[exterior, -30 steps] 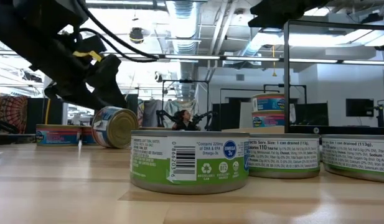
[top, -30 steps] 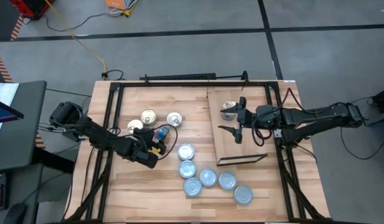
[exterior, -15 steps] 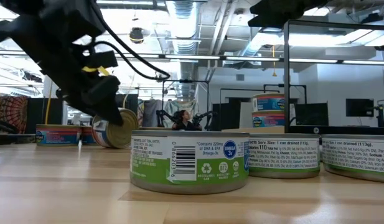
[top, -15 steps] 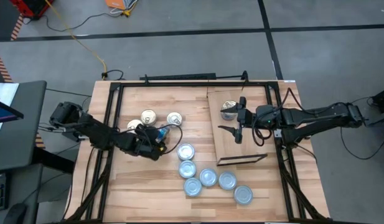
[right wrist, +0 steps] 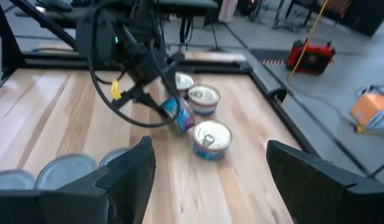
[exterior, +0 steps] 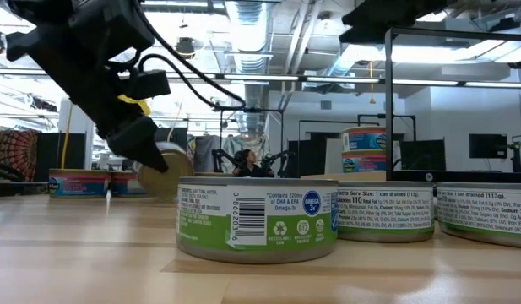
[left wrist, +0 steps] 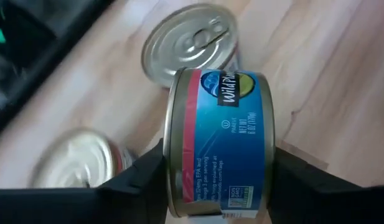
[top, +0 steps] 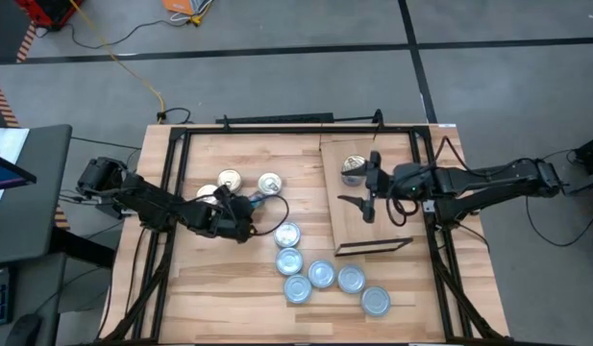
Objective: Stack canned seafood by type on shelf
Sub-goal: Stack the blue-pink tuna can on top of the other blue-pink tuna can on the shelf
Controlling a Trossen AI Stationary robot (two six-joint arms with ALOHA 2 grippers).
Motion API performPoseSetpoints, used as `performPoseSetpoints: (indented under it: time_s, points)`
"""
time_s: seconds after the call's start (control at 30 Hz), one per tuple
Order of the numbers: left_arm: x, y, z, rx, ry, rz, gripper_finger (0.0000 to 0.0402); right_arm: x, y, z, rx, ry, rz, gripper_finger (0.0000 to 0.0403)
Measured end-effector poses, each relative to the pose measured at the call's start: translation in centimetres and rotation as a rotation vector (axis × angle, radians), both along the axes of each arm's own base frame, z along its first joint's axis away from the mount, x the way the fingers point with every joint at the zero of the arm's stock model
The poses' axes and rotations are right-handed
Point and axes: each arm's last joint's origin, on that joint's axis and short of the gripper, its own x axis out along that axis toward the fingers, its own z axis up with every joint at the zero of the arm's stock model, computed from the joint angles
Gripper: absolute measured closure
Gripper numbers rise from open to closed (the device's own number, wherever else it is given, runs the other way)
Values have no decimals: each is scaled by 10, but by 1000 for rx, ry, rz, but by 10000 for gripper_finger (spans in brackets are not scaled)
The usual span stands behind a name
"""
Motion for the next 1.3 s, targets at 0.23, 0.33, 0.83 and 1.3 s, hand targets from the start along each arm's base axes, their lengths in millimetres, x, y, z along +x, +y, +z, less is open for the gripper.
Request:
performPoseSetpoints:
  time_s: [0.23, 0.33, 0.83, 1.3]
  points:
    - [13, -1, 21, 236, -19, -126, 214, -4, 0, -10, 97, 84, -40, 74]
    - [20, -3, 42, 339, -88, -195, 214, -4, 0, -9, 102, 79, -42, 74]
    - [42, 17, 100, 550, -350, -515, 210, -48, 9, 26, -13, -86, 83, 74]
    - [137, 85, 120, 708, -151, -626, 210, -116, -9, 30, -19, -280, -7, 74]
